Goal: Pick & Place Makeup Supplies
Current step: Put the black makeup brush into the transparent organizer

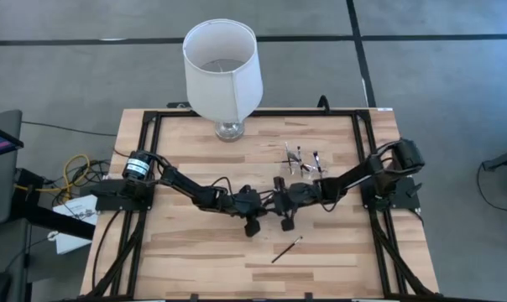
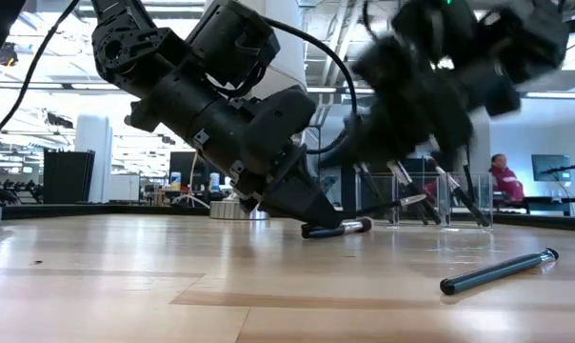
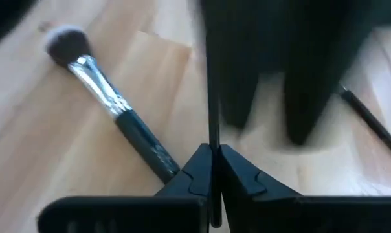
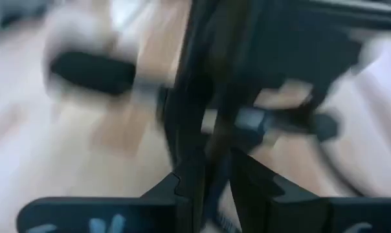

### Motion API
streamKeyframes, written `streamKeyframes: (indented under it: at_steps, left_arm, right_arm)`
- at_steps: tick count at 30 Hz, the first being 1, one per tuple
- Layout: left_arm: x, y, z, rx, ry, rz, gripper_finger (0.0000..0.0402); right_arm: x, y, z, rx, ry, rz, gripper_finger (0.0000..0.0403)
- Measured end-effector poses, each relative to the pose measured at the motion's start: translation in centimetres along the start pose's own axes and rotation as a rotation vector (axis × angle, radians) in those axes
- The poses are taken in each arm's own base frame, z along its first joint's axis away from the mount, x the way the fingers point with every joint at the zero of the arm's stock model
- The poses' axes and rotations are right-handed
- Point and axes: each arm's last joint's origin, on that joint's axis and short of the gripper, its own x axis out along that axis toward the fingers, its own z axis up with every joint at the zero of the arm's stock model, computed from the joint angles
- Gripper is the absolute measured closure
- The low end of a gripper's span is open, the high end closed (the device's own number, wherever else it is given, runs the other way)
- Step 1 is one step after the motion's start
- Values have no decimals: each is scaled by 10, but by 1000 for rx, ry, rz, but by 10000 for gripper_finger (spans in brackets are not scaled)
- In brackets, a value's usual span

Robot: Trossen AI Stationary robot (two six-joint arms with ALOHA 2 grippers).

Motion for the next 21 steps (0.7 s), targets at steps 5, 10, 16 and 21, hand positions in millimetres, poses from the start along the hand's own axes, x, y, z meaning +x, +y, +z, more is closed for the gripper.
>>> streamKeyframes:
  at_steps: [5, 10, 16, 21]
  left_arm:
    - [-9, -2, 15, 37, -71, 26, 390]
    - [-50, -4, 49, 66, -197, 23, 386]
    - [-114, 6, 55, 128, -344, 70, 387]
    - [-131, 9, 31, 141, -556, -33, 390]
  right_arm:
    - [-35, 1, 55, 49, -44, 7, 339]
    - [-111, 12, 106, -2, -205, -37, 339]
    - [-184, 28, 104, 39, -441, -56, 339]
    - [-165, 31, 55, 115, -564, -165, 339]
